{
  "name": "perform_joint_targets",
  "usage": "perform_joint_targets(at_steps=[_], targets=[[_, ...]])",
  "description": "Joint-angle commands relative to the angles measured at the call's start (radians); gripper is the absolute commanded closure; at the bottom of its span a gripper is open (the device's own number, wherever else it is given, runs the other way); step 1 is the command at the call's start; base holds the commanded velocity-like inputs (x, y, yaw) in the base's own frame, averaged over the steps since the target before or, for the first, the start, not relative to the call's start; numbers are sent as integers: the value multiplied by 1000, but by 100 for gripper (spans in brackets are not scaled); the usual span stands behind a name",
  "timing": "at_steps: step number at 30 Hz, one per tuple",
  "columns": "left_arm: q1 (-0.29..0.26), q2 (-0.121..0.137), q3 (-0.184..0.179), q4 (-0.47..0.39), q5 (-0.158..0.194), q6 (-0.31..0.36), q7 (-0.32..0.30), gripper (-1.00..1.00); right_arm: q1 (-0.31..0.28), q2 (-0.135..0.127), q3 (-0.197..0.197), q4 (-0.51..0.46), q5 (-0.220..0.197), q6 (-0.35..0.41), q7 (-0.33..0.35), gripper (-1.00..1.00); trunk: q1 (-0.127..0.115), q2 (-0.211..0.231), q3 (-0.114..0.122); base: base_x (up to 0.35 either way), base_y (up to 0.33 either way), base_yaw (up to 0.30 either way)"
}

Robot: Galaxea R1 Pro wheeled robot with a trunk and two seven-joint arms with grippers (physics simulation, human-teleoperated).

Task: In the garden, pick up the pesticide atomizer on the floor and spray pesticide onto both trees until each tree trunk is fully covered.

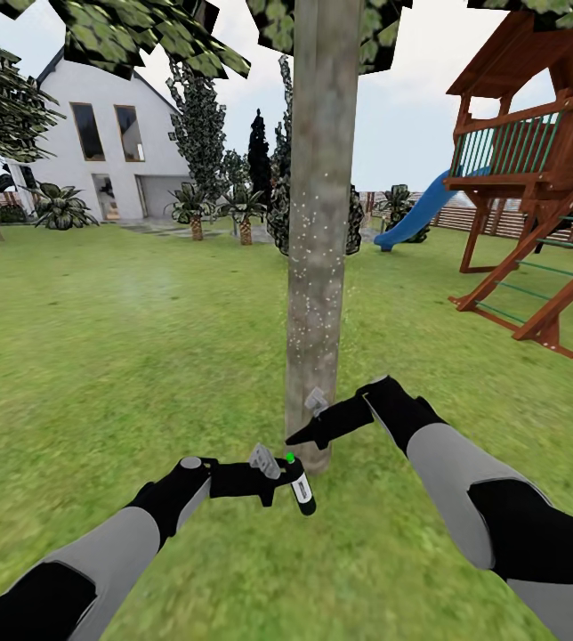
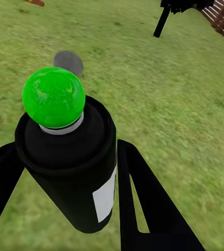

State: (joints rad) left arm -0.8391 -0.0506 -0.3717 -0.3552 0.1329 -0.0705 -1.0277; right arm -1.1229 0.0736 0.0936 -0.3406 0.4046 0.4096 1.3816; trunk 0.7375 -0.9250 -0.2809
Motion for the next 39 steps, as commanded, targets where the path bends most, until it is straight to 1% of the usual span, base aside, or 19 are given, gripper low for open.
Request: perform_joint_targets(at_steps=[1,4,7,11,13,15,26,28,29,31,33,39], targets=[[0,0,1,0,1,0,0,100,0,0,0,0,0,0,0,100,0,0,0,0,0,0],[0,0,1,-1,1,0,0,100,4,0,0,0,0,-3,0,100,0,0,0,0,0,0],[0,0,1,-1,1,0,0,100,5,0,0,0,0,-25,-1,100,0,0,0,0,0,0],[0,0,1,-1,1,0,0,100,5,0,1,-1,0,-27,-3,100,0,0,0,0,0,0],[0,0,1,-1,1,0,0,100,5,0,0,0,0,-27,-44,100,0,0,0,0,0,0],[0,0,1,-1,1,0,0,100,5,0,1,15,0,-28,-63,100,0,0,0,0,0,0],[0,0,1,-1,1,0,0,100,5,1,2,30,0,-34,-70,100,0,0,0,0,0,0],[0,0,1,-1,1,0,0,100,6,3,31,31,0,-35,-70,100,0,0,0,0,0,0],[0,0,1,-1,1,0,0,100,6,3,75,31,-1,-35,-70,100,0,0,0,0,0,0],[0,0,1,-1,1,0,0,100,7,2,96,31,-1,-35,-70,100,0,0,0,0,0,0],[0,0,1,-1,1,0,0,100,7,2,104,31,-1,-35,-70,100,0,0,0,0,0,0],[0,0,1,-1,1,0,0,100,8,2,107,31,-1,-35,-70,100,0,0,0,0,0,0]])
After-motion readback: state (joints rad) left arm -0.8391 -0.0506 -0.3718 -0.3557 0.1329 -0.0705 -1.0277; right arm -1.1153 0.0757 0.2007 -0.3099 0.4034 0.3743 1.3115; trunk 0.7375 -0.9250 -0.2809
